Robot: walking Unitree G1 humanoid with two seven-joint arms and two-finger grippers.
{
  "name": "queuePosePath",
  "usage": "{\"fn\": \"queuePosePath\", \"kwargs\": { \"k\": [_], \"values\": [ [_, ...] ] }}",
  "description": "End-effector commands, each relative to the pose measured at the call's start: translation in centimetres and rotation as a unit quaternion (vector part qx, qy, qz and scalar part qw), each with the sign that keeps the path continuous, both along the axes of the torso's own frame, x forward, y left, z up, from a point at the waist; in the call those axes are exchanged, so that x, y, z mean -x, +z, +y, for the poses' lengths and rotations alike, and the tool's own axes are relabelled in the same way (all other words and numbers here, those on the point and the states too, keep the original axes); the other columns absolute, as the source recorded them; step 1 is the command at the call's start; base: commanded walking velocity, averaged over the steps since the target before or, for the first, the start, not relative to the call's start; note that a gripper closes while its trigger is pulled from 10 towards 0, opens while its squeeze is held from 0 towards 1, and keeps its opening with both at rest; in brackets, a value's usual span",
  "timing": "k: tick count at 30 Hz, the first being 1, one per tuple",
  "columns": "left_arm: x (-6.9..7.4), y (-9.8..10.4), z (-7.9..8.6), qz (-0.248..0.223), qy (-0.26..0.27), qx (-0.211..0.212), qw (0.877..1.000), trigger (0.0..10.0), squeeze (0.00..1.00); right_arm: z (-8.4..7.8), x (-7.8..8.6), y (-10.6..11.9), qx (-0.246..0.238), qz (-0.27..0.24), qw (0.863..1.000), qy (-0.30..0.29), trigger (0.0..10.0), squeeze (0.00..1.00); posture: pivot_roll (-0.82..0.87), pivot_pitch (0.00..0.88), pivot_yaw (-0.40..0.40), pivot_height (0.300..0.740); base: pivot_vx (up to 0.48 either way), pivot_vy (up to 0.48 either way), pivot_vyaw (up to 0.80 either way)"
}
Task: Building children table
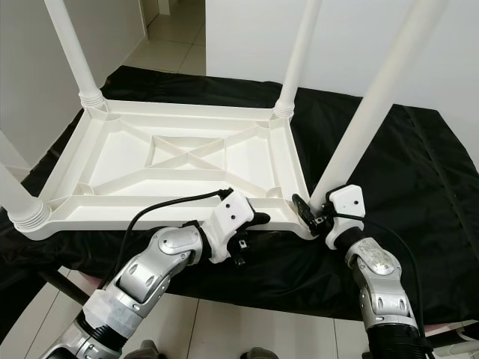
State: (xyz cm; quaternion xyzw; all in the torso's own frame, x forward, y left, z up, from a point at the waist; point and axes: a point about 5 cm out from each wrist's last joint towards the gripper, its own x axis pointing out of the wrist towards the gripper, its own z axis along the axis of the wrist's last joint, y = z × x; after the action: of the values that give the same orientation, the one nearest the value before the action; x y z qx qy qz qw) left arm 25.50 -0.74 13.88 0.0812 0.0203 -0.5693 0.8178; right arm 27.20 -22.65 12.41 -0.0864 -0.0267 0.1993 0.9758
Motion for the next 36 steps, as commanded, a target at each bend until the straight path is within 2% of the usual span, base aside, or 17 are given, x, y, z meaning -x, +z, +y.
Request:
{"fn": "queuePosePath", "kwargs": {
  "k": [1, 3, 4, 6, 7, 11, 18, 22, 24, 27, 28, 29, 30, 32, 33, 34, 36],
  "values": [
    [0.2, -0.1, -0.3, 0.001, -0.021, -0.004, 1.000, 10.0, 0.00, 0.1, 0.4, -1.0, 0.018, 0.024, 0.999, 0.010, 0.0, 0.00, 0.02, 0.000, -0.038, 0.740, 0.000, 0.000, 0.00],
    [0.1, -0.1, -0.3, 0.000, -0.021, -0.003, 1.000, 10.0, 0.00, 0.0, 0.5, -1.3, 0.008, 0.028, 1.000, 0.002, 0.0, 0.00, 0.02, 0.000, -0.039, 0.740, 0.000, 0.000, 0.00],
    [0.1, -0.1, -0.4, -0.001, -0.022, -0.002, 1.000, 10.0, 0.00, 0.0, 0.6, -1.4, 0.003, 0.030, 1.000, -0.001, 0.9, 0.00, 0.02, 0.001, -0.039, 0.740, 0.000, 0.000, 0.00],
    [0.2, -0.1, -0.4, -0.001, -0.022, -0.001, 1.000, 10.0, 0.00, 0.0, 0.6, -1.5, 0.000, 0.030, 1.000, -0.003, 0.9, 0.00, 0.02, 0.002, -0.039, 0.740, 0.000, 0.000, 0.00],
    [0.2, -0.1, -0.4, -0.002, -0.022, -0.001, 1.000, 10.0, 0.00, 0.0, 0.7, -1.6, -0.009, 0.032, 0.999, -0.011, 10.0, 0.00, 0.02, 0.004, -0.041, 0.740, 0.000, 0.000, 0.00],
    [0.3, -0.1, -0.5, -0.002, -0.024, 0.001, 1.000, 10.0, 0.00, 0.5, 0.9, -2.0, -0.030, 0.040, 0.998, -0.041, 10.0, 0.00, 0.01, 0.006, -0.041, 0.740, 0.000, 0.000, 0.00],
    [0.3, -0.1, -0.6, -0.002, -0.026, 0.003, 1.000, 10.0, 0.00, 1.2, 0.9, -2.6, -0.028, 0.047, 0.992, -0.115, 10.0, 0.00, 0.01, 0.004, -0.047, 0.740, 0.000, 0.000, 0.00],
    [0.1, 0.0, -0.5, -0.003, -0.023, 0.003, 1.000, 10.0, 0.00, 2.8, 1.0, -2.7, -0.059, 0.051, 0.979, -0.186, 10.0, 0.00, 0.00, 0.000, -0.048, 0.740, 0.000, 0.000, 0.00],
    [0.1, 0.0, -0.5, -0.003, -0.023, 0.003, 1.000, 10.0, 0.00, 2.8, 1.0, -2.7, -0.059, 0.051, 0.979, -0.186, 10.0, 0.00, 0.00, 0.000, -0.048, 0.740, 0.000, 0.000, 0.00],
    [0.0, 0.0, -0.4, -0.006, -0.021, 0.002, 1.000, 10.0, 0.00, 4.0, 1.2, -2.8, -0.082, 0.056, 0.962, -0.255, 10.0, 0.00, 0.01, 0.000, -0.052, 0.740, 0.000, 0.000, 0.00],
    [0.0, 0.0, -0.4, -0.006, -0.021, 0.002, 1.000, 10.0, 0.00, 4.0, 1.2, -2.8, -0.082, 0.056, 0.962, -0.255, 10.0, 0.00, 0.01, 0.000, -0.052, 0.740, 0.000, 0.000, 0.00],
    [-0.1, 0.0, -0.4, -0.006, -0.020, 0.002, 1.000, 10.0, 0.00, 4.5, 1.4, -2.9, -0.088, 0.058, 0.951, -0.291, 10.0, 0.00, 0.00, 0.000, -0.055, 0.740, 0.000, 0.000, 0.00],
    [-0.1, 0.0, -0.4, -0.006, -0.020, 0.002, 1.000, 10.0, 0.00, 4.5, 1.4, -2.9, -0.088, 0.058, 0.951, -0.291, 10.0, 0.00, 0.00, 0.000, -0.055, 0.740, 0.000, 0.000, 0.00],
    [-0.3, 0.0, -0.2, -0.009, -0.018, 0.001, 1.000, 10.0, 0.00, 5.3, 1.7, -2.9, -0.108, 0.067, 0.924, -0.361, 10.0, 0.00, 0.01, 0.000, -0.057, 0.740, 0.000, 0.000, 0.00],
    [-0.3, 0.0, -0.2, -0.009, -0.018, 0.001, 1.000, 10.0, 0.00, 5.3, 1.7, -2.9, -0.108, 0.067, 0.924, -0.361, 10.0, 0.00, 0.01, 0.000, -0.057, 0.740, 0.000, 0.000, 0.00],
    [-0.4, 0.0, -0.2, -0.010, -0.018, 0.000, 1.000, 10.0, 0.00, 5.4, 1.9, -2.9, -0.114, 0.068, 0.913, -0.386, 10.0, 0.00, 0.01, 0.000, -0.059, 0.740, 0.000, 0.000, 0.00],
    [-0.7, 0.1, -0.1, -0.013, -0.012, 0.001, 1.000, 10.0, 0.00, 6.1, 1.9, -2.7, -0.125, 0.071, 0.912, -0.384, 10.0, 0.00, 0.00, 0.000, -0.058, 0.740, 0.000, 0.000, 0.00]
  ]
}}
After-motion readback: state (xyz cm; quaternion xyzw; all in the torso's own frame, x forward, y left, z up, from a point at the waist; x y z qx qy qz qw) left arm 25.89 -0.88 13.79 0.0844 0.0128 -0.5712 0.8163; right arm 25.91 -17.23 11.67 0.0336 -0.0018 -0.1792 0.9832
